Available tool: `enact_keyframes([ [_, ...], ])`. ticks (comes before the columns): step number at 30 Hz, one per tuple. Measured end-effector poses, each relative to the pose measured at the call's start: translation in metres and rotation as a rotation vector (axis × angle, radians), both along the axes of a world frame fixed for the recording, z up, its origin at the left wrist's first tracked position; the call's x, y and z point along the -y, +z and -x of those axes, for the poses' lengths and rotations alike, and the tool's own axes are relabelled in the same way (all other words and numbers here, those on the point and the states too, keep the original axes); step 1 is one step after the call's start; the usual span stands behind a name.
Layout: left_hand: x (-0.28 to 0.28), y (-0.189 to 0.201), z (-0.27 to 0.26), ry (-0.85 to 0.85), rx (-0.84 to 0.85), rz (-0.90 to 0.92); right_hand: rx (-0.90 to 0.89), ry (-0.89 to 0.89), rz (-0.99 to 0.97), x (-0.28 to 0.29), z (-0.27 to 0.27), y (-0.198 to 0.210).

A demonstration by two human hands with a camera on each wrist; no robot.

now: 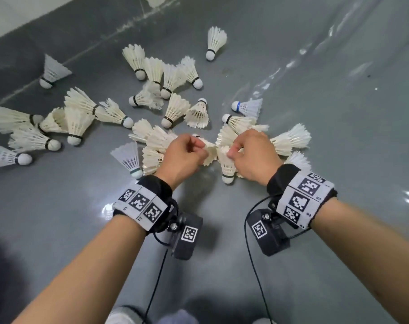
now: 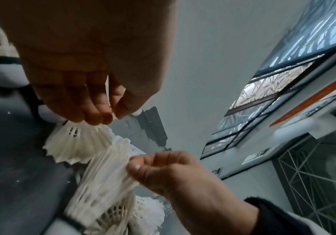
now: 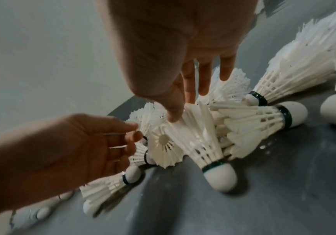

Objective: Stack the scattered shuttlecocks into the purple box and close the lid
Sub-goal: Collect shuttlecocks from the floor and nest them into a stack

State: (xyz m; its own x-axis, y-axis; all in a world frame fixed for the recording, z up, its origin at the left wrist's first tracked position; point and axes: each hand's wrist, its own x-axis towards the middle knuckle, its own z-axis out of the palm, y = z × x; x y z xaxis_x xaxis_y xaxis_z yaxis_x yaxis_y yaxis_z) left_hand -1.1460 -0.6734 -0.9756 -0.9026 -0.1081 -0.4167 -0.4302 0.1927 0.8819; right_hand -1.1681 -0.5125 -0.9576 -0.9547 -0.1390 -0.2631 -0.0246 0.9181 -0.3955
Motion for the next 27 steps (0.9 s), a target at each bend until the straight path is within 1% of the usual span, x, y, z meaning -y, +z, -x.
enact_keyframes([
  [3,-0.001,0.003,0.002,-0.134,0.000,-0.029,-0.079,-0.115,0.190,0.001,-0.005,0.003],
  [6,-0.004,0.009,0.000,-0.228,-0.034,-0.002,-0.111,-0.161,0.373,0.008,-0.009,0.008],
  [8,-0.008,0.010,-0.001,-0.230,-0.090,0.070,-0.118,-0.148,0.482,0.017,-0.011,0.011],
  [10,-0.010,0.008,0.001,-0.178,-0.157,0.161,-0.134,-0.113,0.578,0.024,-0.012,0.014],
  [12,-0.010,0.006,0.001,-0.120,-0.179,0.196,-0.157,-0.122,0.627,0.024,-0.012,0.013],
  [15,-0.007,0.001,-0.002,-0.080,-0.150,0.199,-0.173,-0.247,0.560,0.007,-0.007,0.005],
  [17,-0.006,-0.003,-0.005,-0.103,-0.121,0.204,-0.151,-0.313,0.442,-0.009,-0.005,-0.004],
  [19,-0.006,-0.006,-0.009,-0.137,-0.106,0.219,-0.087,-0.344,0.324,-0.024,-0.006,-0.015],
  [21,-0.009,-0.007,-0.011,-0.156,-0.100,0.222,-0.026,-0.337,0.248,-0.030,-0.010,-0.025],
  [24,-0.013,-0.008,-0.012,-0.170,-0.095,0.219,0.062,-0.298,0.187,-0.032,-0.017,-0.035],
  [27,-0.018,-0.011,-0.014,-0.203,-0.076,0.201,0.073,-0.263,0.149,-0.034,-0.023,-0.039],
])
